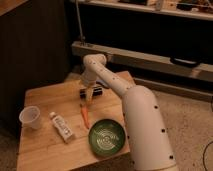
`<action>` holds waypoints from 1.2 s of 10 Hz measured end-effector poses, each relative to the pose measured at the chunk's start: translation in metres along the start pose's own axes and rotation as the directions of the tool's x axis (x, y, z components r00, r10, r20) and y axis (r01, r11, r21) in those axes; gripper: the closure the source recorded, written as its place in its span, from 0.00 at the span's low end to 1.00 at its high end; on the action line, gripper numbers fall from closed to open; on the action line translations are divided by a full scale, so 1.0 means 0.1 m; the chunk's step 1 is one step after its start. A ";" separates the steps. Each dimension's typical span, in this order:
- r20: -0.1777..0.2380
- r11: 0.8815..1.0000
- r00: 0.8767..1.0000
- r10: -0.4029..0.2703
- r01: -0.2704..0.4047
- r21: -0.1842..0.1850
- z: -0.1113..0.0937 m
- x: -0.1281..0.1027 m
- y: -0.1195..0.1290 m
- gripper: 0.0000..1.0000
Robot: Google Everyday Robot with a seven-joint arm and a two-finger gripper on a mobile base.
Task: Place the eraser in the ceramic cup
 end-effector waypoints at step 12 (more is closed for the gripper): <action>0.023 0.995 0.996 0.081 -0.080 -0.055 0.26 0.36 -0.05 0.52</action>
